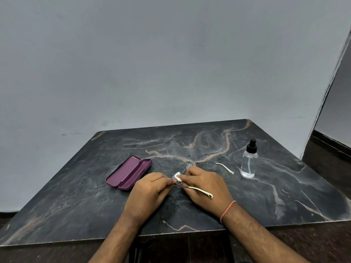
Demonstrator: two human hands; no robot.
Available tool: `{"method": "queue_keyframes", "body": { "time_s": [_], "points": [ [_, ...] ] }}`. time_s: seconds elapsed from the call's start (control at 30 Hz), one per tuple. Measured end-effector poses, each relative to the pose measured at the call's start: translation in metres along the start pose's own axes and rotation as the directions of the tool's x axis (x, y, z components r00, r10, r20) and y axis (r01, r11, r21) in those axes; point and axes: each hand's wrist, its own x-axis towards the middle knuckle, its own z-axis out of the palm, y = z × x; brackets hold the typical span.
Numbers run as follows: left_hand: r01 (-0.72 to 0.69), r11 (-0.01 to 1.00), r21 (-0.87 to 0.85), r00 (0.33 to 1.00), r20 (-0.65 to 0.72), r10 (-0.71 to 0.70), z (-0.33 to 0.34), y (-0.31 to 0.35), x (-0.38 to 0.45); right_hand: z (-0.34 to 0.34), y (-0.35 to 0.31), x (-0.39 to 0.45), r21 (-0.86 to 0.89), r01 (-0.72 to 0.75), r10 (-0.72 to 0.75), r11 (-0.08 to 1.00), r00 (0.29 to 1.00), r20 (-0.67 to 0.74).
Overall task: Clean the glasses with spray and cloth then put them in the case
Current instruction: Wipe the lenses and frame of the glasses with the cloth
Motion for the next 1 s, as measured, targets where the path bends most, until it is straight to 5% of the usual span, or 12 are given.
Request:
{"method": "queue_keyframes", "body": {
  "time_s": [0.37, 0.63, 1.0],
  "points": [
    [-0.014, 1.000, 0.023, 1.000, 0.005, 0.014, -0.003, 0.003, 0.000, -0.003, 0.000, -0.001, 0.071, 0.040, -0.040, 0.997, 0.999, 0.001],
    [-0.014, 1.000, 0.013, 1.000, 0.007, 0.014, -0.002, 0.004, 0.002, 0.001, 0.002, 0.003, -0.023, -0.060, 0.059, 0.998, 0.997, -0.050],
    [0.052, 0.998, -0.023, 0.998, 0.018, -0.052, -0.006, 0.004, 0.001, -0.011, -0.004, -0.001, 0.191, -0.034, 0.023, 0.981, 0.998, 0.060]
  ]
}}
